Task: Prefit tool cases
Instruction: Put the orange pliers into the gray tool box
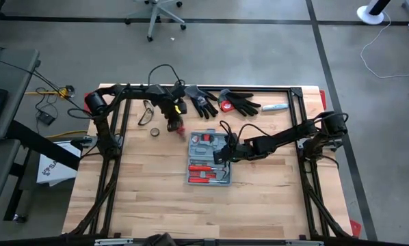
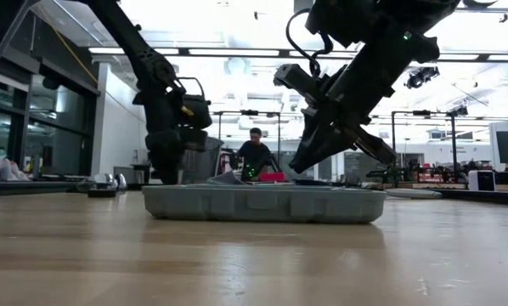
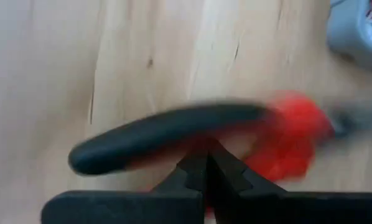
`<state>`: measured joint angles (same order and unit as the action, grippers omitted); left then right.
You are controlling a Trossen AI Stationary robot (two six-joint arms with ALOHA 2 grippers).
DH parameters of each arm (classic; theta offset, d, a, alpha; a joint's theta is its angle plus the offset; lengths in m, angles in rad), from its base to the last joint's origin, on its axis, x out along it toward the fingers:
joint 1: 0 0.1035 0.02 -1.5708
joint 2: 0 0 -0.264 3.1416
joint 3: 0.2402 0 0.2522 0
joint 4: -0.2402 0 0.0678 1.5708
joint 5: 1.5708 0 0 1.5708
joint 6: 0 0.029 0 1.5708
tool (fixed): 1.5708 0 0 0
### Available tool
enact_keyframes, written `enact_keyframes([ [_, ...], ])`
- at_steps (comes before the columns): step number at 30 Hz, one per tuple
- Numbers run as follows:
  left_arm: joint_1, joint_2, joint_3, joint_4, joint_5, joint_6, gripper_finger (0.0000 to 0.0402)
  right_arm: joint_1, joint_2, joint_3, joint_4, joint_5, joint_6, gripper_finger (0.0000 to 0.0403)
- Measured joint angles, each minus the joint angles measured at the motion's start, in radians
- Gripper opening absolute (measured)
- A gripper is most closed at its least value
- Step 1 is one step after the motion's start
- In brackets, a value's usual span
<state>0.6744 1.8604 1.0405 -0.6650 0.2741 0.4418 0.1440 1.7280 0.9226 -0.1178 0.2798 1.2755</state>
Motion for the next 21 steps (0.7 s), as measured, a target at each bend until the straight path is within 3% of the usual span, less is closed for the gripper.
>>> enact_keyframes([
  [8, 0.021, -0.084, -0.014, -0.185, -0.066, -0.046, 0.0, 0.007, 0.0, 0.0, 0.007, -0.033, 0.0, 0.0],
  [12, 0.021, -0.181, -0.007, -0.173, -0.107, -0.022, 0.0, 0.01, 0.0, 0.0, 0.007, -0.037, 0.0, 0.0],
  [21, -0.004, -0.346, -0.032, -0.189, -0.047, 0.052, 0.0006, 0.005, 0.0, 0.0, 0.003, -0.028, -0.031, 0.0],
])
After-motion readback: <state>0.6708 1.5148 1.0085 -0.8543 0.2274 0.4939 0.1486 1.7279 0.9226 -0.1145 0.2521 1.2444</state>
